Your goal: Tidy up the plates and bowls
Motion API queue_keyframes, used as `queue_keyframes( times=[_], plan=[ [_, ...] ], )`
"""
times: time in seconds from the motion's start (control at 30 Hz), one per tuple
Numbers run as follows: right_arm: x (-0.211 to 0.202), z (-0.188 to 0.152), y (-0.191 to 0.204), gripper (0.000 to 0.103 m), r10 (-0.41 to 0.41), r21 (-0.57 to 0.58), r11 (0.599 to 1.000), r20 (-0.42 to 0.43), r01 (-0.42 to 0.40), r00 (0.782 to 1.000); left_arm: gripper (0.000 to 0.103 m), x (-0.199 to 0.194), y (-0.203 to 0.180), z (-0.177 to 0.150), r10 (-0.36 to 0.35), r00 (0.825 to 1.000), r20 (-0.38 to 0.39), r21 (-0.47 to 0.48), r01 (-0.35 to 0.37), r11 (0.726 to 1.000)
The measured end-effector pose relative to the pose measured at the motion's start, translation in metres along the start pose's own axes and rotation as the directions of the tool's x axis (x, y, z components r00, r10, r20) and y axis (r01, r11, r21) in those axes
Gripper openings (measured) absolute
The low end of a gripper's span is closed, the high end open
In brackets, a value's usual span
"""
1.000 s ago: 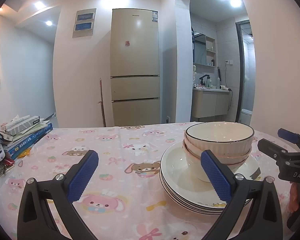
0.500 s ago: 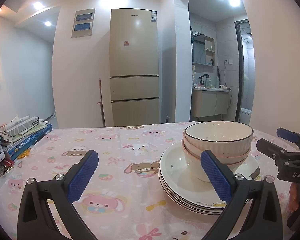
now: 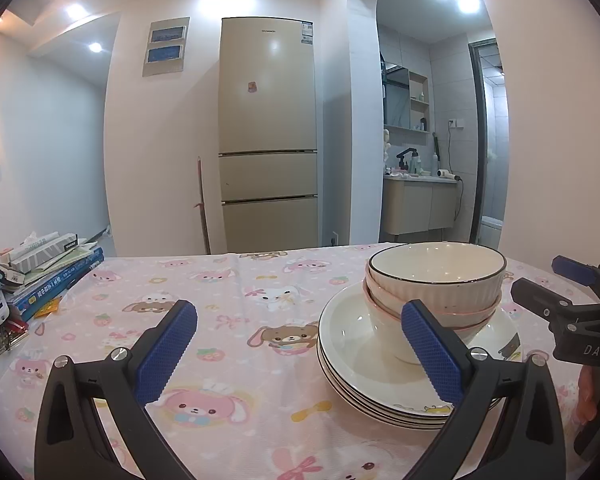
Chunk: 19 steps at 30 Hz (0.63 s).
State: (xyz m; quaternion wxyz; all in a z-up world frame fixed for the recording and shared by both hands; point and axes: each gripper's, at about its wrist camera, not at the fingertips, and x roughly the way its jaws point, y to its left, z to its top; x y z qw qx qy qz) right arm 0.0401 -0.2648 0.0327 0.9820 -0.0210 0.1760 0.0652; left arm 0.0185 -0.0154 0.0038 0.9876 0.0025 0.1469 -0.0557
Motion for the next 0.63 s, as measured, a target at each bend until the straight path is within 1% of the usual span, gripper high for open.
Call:
queue_keyframes(
  times=[0.63],
  plan=[
    [-0.0003, 0.0, -0.0013, 0.103, 0.002, 0.005, 1.0, -0.006, -0.002, 1.0, 0.103, 0.0, 0.0006, 0.0, -0.001, 1.0, 0.0, 0.0, 0.001, 1.0]
  ],
)
